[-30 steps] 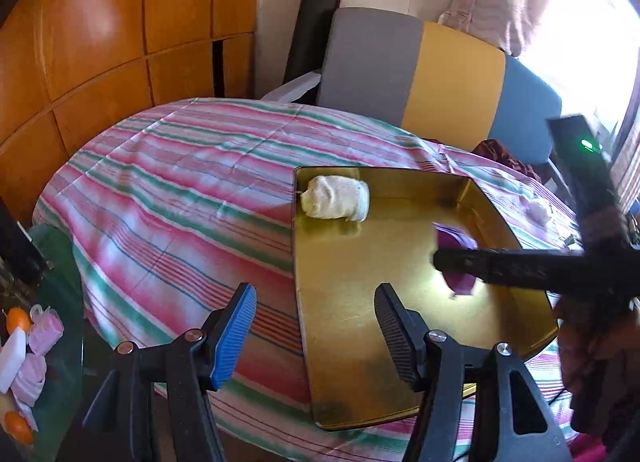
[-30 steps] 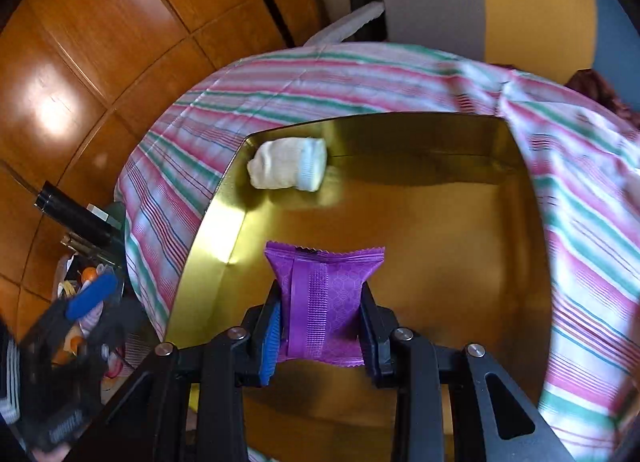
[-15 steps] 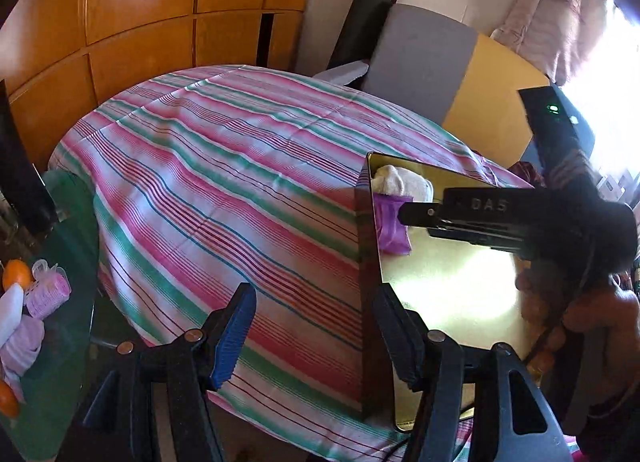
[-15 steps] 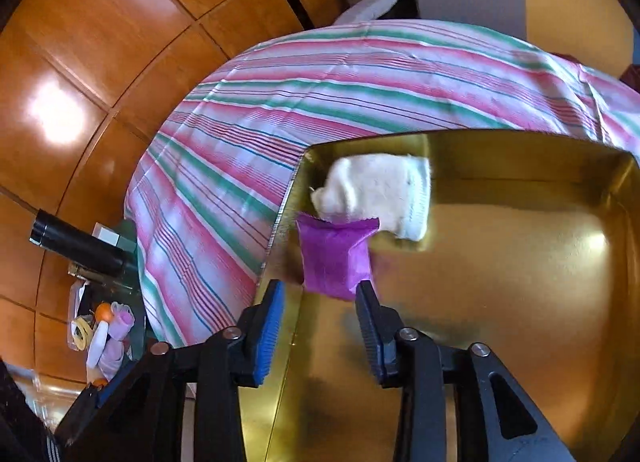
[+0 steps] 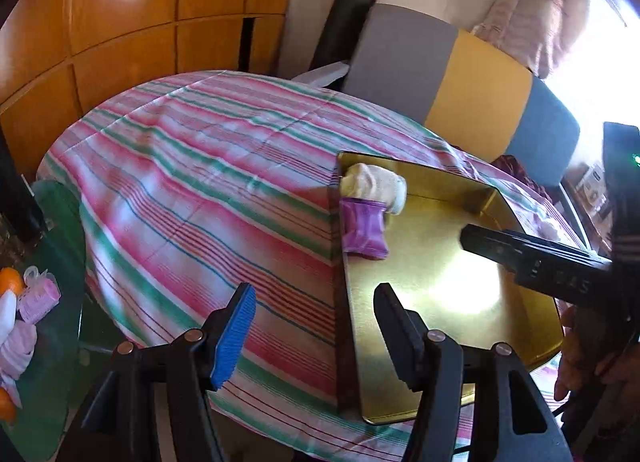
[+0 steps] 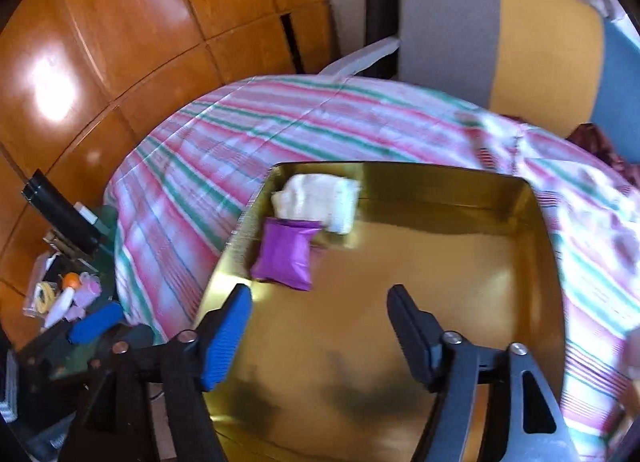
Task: Organize objects
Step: 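Move both tools back from the tray to the items on the table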
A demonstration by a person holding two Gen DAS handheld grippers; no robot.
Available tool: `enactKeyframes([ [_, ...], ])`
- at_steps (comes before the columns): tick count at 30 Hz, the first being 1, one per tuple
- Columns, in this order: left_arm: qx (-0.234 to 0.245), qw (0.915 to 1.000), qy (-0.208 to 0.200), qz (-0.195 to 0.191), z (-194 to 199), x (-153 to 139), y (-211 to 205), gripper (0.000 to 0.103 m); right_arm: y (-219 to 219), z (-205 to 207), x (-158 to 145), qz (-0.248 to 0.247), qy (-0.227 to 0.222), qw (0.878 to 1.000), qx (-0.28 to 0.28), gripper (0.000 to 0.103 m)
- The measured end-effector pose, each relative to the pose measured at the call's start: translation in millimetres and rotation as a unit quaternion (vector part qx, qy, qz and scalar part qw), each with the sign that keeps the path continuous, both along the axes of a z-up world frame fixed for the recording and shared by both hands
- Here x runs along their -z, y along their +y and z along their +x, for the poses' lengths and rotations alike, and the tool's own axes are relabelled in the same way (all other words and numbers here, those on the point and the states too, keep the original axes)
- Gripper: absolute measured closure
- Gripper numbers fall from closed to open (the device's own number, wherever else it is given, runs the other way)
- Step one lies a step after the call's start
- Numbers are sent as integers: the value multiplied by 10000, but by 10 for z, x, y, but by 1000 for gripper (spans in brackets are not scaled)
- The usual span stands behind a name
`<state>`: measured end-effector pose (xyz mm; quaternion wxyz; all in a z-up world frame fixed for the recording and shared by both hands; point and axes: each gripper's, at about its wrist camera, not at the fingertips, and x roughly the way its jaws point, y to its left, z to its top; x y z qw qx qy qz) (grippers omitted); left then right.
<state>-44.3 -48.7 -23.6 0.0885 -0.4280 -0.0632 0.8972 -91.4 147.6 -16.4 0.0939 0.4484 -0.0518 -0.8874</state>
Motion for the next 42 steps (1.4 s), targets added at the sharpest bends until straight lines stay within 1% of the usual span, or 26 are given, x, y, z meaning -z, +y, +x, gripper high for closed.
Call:
enactKeyframes([
  [3, 148, 9998, 100, 0, 40, -52, 90, 42, 216, 194, -67, 26, 180, 9995, 257, 24],
  [7, 367, 9992, 166, -66, 74, -103, 248, 42, 546, 433, -146, 32, 353, 9968, 715, 22],
  [11, 620, 9976, 237, -211, 110, -165, 462, 42, 921, 644, -183, -108, 369, 9935, 1075, 21],
  [17, 1129, 9920, 423, -367, 119, -334, 924, 42, 1565, 1000, -182, -105, 382, 9845, 1706, 21],
  [20, 1433, 9875, 483, -445, 97, -420, 1229, 42, 1961, 1196, -156, -99, 357, 9766, 2119, 20],
  [24, 1911, 9784, 609, -506, 42, -566, 1697, 42, 2460, 1435, -115, -41, 283, 9653, 2594, 20],
  [30, 2555, 9653, 423, -323, -150, -690, 2504, 42, 3212, 1779, -129, 132, 259, 9459, 3232, 20],
  [33, 2789, 9594, 294, -297, -229, -684, 2887, 42, 3531, 1913, -170, 210, 337, 9370, 3472, 20],
  [35, 2938, 9551, 251, -284, -291, -674, 3159, 42, 3738, 1997, -177, 223, 385, 9288, 3680, 20],
  [37, 3112, 9494, 207, -356, -357, -632, 3469, 41, 3904, 2071, -168, 85, 437, 9213, 3862, 20],
  [39, 3264, 9445, 56, -357, -457, -564, 3757, 41, 4013, 2140, -134, -139, 495, 9143, 4018, 20],
  [42, 3389, 9398, -138, -418, -608, -437, 4155, 40, 4111, 2187, -61, -485, 448, 9115, 4060, 20],
])
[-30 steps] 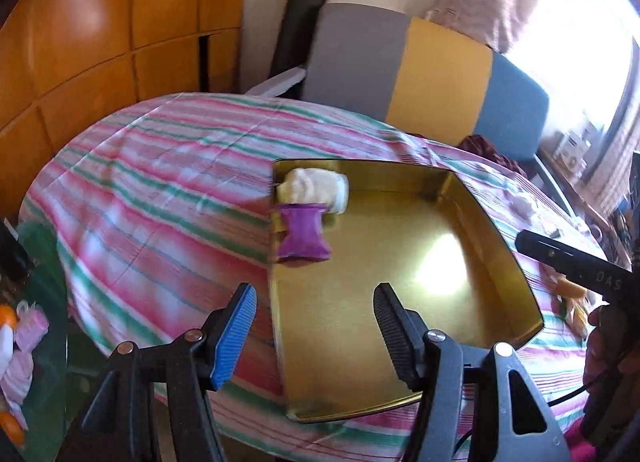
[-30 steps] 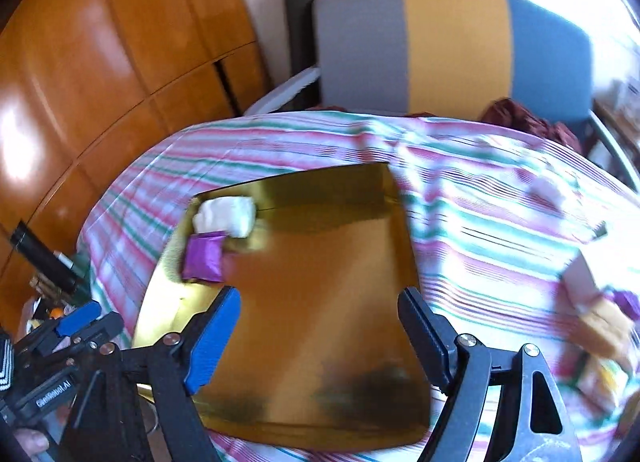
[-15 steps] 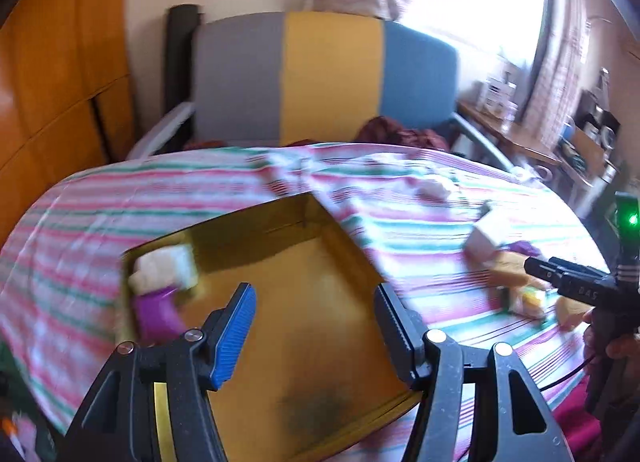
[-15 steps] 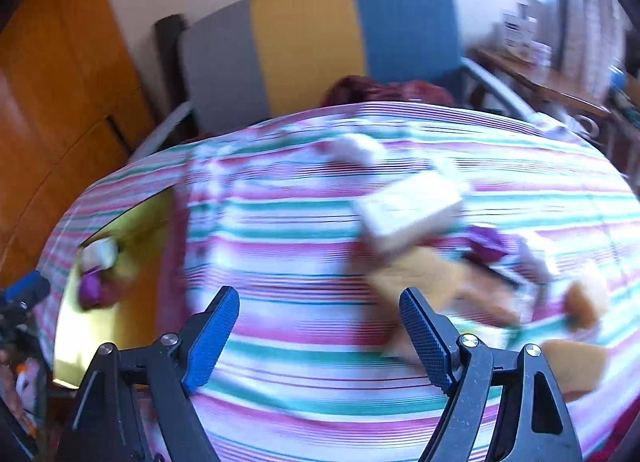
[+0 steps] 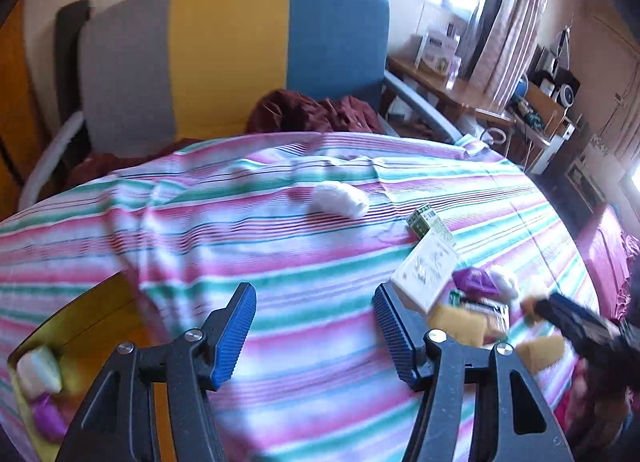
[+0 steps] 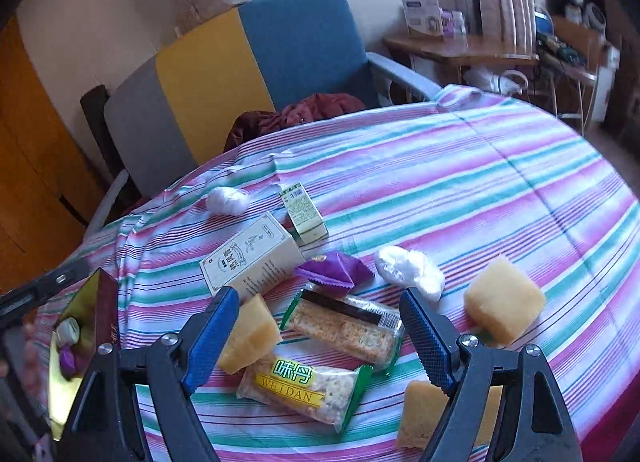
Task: Organize objects
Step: 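Move both tools back from the tray to the items on the table, then grasp the white plastic-wrapped bundle with the left tool while the right grasps the small green-white box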
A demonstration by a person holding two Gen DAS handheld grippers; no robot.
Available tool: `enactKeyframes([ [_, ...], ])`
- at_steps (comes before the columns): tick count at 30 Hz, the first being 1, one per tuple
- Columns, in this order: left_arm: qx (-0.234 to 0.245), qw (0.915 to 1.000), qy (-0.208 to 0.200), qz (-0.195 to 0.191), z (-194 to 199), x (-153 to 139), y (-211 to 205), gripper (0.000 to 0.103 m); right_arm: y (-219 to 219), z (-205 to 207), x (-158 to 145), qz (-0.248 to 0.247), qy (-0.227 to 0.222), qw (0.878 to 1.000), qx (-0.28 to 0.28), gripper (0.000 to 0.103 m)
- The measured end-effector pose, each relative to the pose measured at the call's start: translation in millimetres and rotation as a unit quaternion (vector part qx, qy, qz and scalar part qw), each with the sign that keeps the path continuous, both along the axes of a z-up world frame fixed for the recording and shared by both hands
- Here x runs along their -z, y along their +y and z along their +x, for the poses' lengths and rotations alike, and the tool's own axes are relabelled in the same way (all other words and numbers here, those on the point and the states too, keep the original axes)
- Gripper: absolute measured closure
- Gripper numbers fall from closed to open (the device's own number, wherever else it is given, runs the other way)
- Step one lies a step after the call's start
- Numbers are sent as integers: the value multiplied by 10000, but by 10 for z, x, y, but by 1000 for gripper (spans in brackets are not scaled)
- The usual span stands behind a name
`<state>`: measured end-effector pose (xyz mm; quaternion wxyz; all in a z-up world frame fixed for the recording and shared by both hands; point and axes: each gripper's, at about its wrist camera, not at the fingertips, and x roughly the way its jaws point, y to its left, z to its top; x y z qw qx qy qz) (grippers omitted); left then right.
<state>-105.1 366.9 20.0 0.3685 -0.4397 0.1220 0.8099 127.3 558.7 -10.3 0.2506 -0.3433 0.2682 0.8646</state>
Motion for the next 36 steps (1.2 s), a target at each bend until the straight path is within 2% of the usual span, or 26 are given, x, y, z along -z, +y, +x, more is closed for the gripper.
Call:
enactKeyframes([
  [5, 187, 9996, -145, -133, -218, 229, 517, 32, -12, 4, 14, -225, 107, 9997, -83, 20],
  [9, 262, 9994, -31, -240, -383, 399, 881, 22, -56, -12, 41, -380, 100, 9990, -209, 20],
  [12, 235, 9992, 14, -325, -543, 525, 1110, 19, -77, -18, 59, -461, 90, 9985, -296, 20],
  [16, 225, 9988, -69, -431, -723, 695, 1334, 19, -82, -20, 64, -531, 108, 9979, -366, 19],
  [22, 188, 9972, 32, -722, -891, 950, 1582, 20, -41, 9, 104, -786, 171, 9962, -321, 19],
  [23, 203, 9971, 39, -735, -914, 990, 1608, 25, -34, 15, 108, -810, 182, 9961, -303, 19],
  [24, 249, 9971, -22, -719, -937, 1035, 1625, 35, -28, 18, 112, -824, 183, 9960, -286, 19],
  [28, 239, 9984, 8, -511, -872, 992, 1516, 40, -13, 45, 112, -817, 217, 9962, -216, 19],
  [30, 207, 9989, 59, -421, -791, 925, 1395, 40, 0, 51, 111, -823, 234, 9962, -183, 19],
  [34, 57, 9996, -108, -240, -629, 764, 1108, 40, 6, 63, 80, -733, 300, 9968, -127, 19],
  [36, 76, 9998, -9, -188, -481, 651, 958, 40, 7, 57, 80, -699, 293, 9971, -115, 19],
])
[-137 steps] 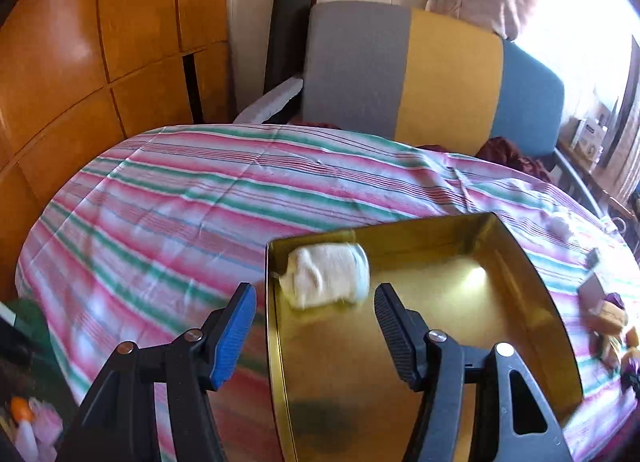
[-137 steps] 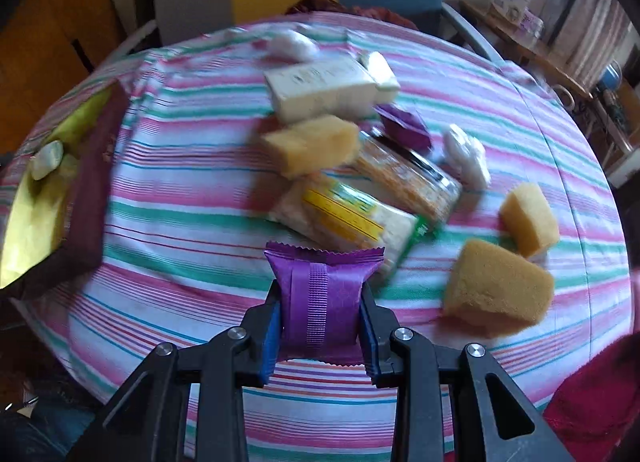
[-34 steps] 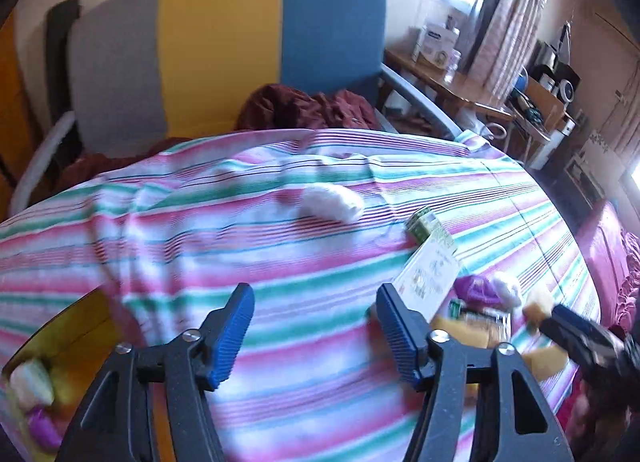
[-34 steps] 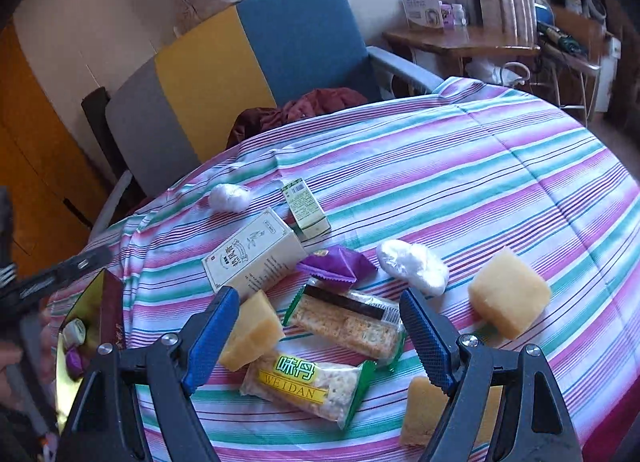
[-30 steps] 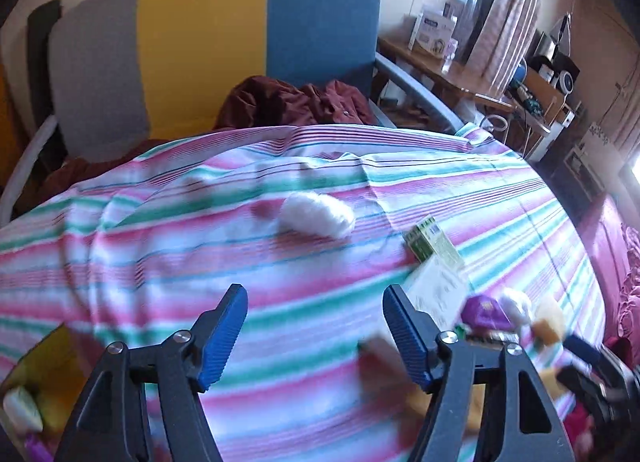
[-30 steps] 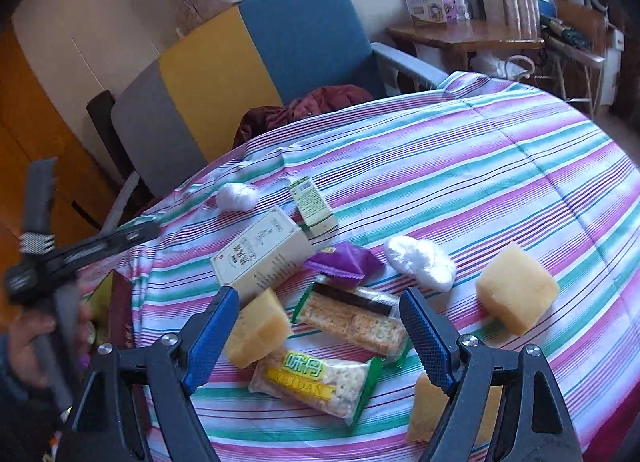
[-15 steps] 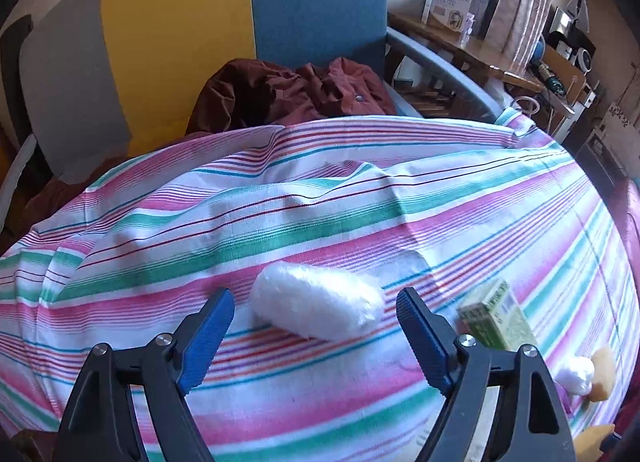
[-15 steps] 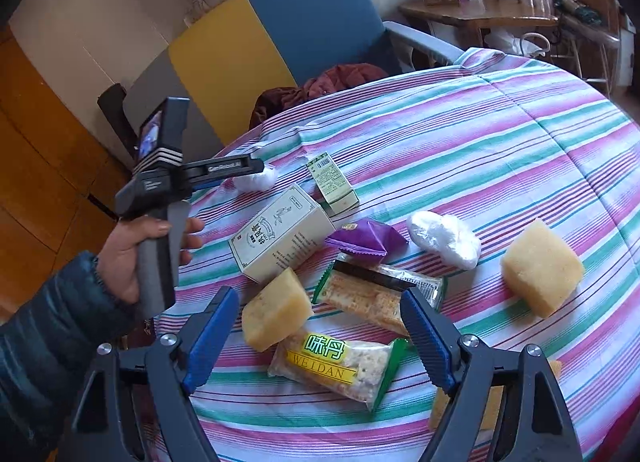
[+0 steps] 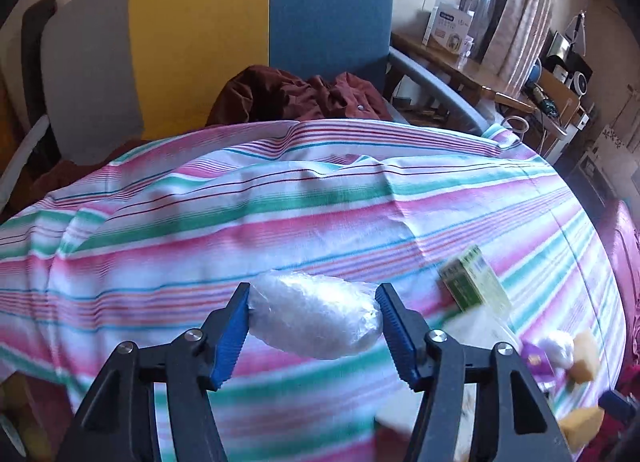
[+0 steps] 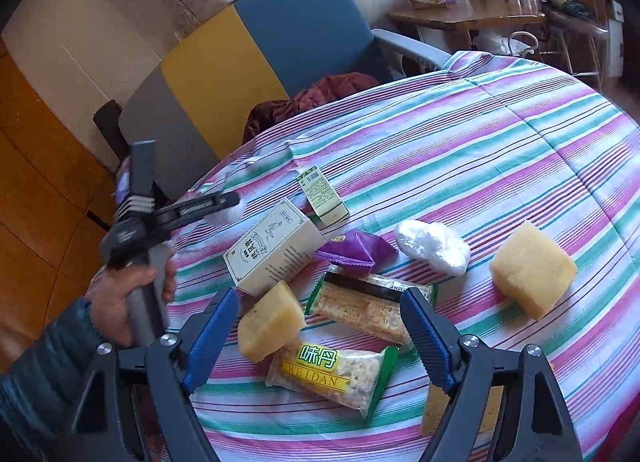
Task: Organize objects
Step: 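Grasp the white plastic-wrapped bundle with the left tool while the right grasps the small green-white box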
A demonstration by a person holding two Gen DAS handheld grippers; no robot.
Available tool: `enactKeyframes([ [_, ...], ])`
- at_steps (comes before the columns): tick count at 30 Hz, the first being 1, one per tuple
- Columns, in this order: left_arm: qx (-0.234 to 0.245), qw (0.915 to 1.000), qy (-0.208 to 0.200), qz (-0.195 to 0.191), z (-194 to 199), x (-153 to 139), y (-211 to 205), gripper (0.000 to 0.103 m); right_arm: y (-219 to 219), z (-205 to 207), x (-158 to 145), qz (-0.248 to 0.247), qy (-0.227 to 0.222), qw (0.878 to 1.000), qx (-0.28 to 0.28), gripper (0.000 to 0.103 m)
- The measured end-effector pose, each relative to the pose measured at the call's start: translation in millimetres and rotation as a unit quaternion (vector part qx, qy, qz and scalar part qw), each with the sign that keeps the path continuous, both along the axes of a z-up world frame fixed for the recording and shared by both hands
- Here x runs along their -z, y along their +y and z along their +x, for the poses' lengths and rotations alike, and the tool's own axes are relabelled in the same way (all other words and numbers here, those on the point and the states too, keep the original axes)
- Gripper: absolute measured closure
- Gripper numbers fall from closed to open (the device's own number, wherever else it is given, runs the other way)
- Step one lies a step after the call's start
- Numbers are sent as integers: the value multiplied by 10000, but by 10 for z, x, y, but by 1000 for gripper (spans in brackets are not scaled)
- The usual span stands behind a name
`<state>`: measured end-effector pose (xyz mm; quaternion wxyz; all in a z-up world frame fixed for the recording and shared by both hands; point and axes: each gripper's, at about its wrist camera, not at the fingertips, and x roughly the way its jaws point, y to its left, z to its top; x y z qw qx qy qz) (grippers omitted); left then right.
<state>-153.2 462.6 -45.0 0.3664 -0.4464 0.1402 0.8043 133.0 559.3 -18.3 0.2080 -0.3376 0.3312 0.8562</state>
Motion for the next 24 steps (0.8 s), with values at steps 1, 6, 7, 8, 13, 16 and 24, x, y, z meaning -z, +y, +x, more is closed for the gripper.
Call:
enactKeyframes([
  [1, 29, 10000, 38, 42, 89, -70, -89, 40, -4, -5, 1, 16, -4, 10000, 0, 19],
  [6, 169, 9993, 212, 252, 430, -382, -529, 40, -42, -16, -17, 227, -61, 9997, 23, 20],
  [7, 210, 9991, 251, 276, 495, -439, -623, 40, -44, -21, -18, 217, -73, 9997, 21, 21],
  [8, 238, 9989, 284, 301, 545, -486, -700, 40, -48, -29, -21, 205, -87, 9998, 11, 22],
  [13, 254, 9977, 295, 551, 736, -689, -1154, 40, -60, -190, -109, 191, -170, 9995, -184, 30],
  [16, 201, 9970, 364, 657, 806, -763, -1373, 40, -10, -429, -205, 437, -277, 9982, -311, 33],
  [24, -203, 9967, 224, 758, 821, -714, -1941, 40, 431, -1437, -22, 602, -1046, 9916, -468, 37],
])
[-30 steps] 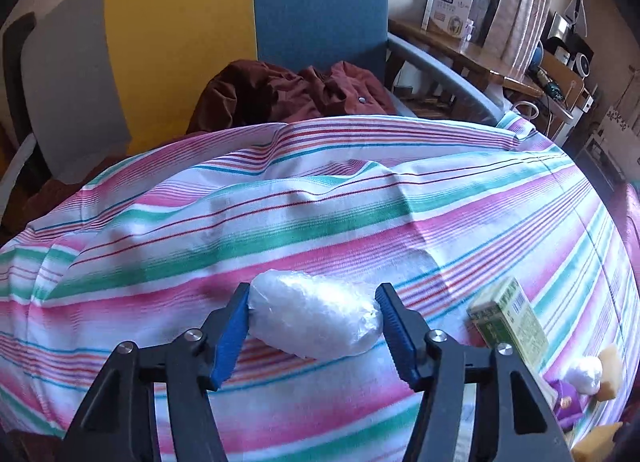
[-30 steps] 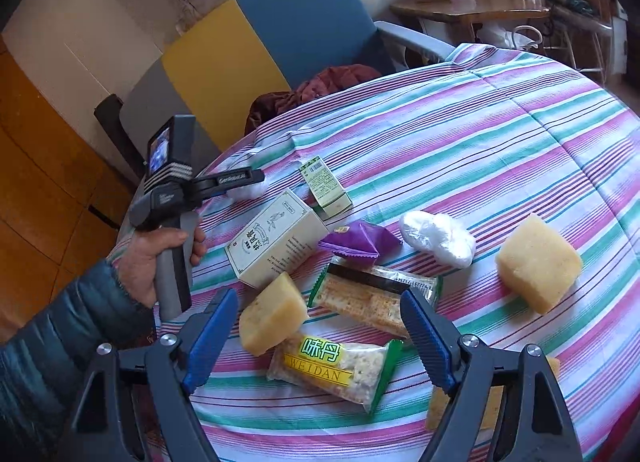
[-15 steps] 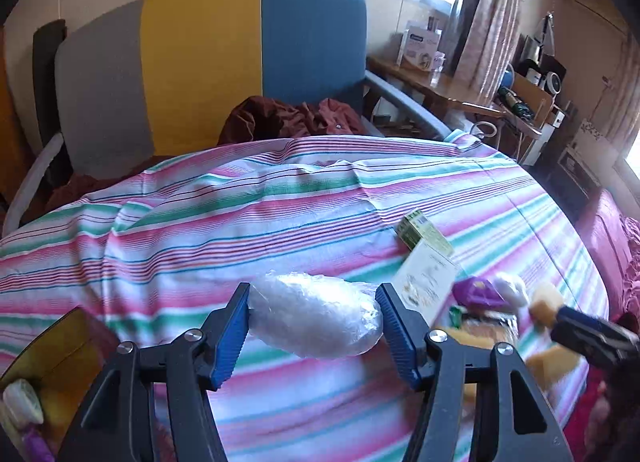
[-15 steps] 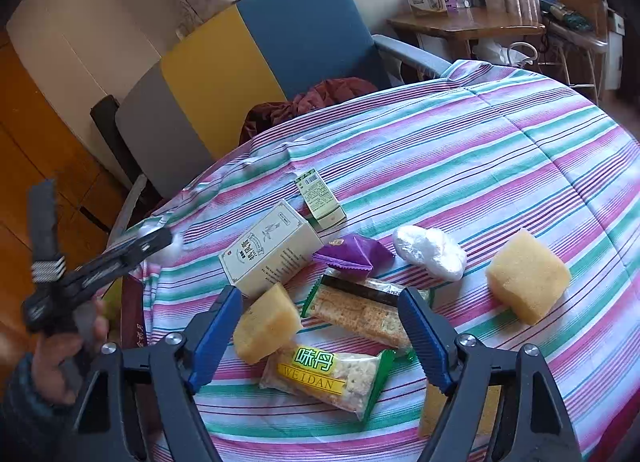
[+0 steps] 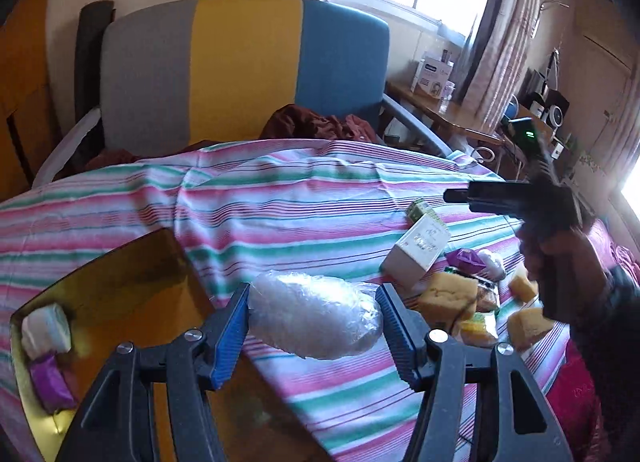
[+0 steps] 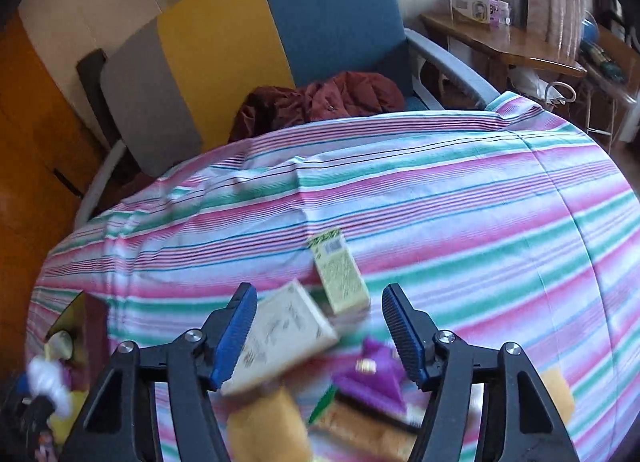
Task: Organize objects
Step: 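Grasp the white plastic-wrapped bundle with the left tool while the right grasps the small green-white box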
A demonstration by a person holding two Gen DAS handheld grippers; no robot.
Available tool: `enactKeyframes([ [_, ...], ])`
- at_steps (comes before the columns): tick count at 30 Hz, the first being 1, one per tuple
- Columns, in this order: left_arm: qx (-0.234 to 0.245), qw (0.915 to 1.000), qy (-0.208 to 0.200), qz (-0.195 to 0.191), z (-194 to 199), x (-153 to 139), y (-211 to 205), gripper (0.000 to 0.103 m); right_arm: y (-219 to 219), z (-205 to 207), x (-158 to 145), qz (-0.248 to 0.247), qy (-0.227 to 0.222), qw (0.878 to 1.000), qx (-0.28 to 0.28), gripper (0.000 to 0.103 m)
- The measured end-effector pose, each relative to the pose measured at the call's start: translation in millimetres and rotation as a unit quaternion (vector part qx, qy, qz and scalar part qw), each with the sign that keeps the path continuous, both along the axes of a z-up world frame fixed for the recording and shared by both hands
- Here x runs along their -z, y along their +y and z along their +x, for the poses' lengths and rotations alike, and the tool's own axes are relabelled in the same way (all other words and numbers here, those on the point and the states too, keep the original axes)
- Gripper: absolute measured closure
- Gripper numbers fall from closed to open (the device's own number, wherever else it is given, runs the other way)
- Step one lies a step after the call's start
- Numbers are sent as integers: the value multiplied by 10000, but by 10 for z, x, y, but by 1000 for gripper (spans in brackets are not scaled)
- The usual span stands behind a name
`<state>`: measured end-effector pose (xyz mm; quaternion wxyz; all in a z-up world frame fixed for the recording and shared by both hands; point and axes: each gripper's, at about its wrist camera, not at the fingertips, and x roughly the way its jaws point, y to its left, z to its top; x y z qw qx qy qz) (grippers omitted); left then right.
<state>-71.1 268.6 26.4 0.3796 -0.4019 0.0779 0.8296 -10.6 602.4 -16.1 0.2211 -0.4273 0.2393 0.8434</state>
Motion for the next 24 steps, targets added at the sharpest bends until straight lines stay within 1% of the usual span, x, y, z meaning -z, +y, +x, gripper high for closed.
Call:
enactKeyframes([
  [5, -372, 9991, -207, 85, -63, 52, -363, 40, 232, -466, 329, -22, -656, 9978, 22, 37],
  [6, -455, 9986, -262, 92, -81, 70, -424, 40, 272, -549, 421, -62, -854, 9963, 14, 41],
  [8, -590, 9976, -342, 112, -110, 100, -541, 40, 331, -665, 595, -131, -1203, 9926, 5, 55],
  [9, -669, 9970, -359, 117, -118, 110, -591, 40, 349, -708, 683, -180, -1347, 9907, -41, 73],
  [10, -735, 9964, -391, 128, -131, 121, -643, 40, 359, -726, 740, -176, -1432, 9895, -46, 73],
  [12, -844, 9955, -400, 146, -144, 136, -730, 40, 351, -714, 698, 18, -1336, 9910, -19, 73],
  [13, -896, 9951, -385, 137, -145, 145, -765, 40, 351, -688, 644, 76, -1216, 9926, 16, 74],
  [18, -1042, 9937, -395, 136, -127, 167, -913, 40, 286, -505, 202, 610, -716, 9955, 126, 74],
  [21, -1136, 9927, -372, 168, -93, 146, -1028, 40, 140, -389, -77, 801, -444, 9958, -32, 73],
  [24, -1275, 9912, -317, 153, -56, 113, -1190, 40, -156, -308, -296, 894, -155, 9953, -326, 73],
])
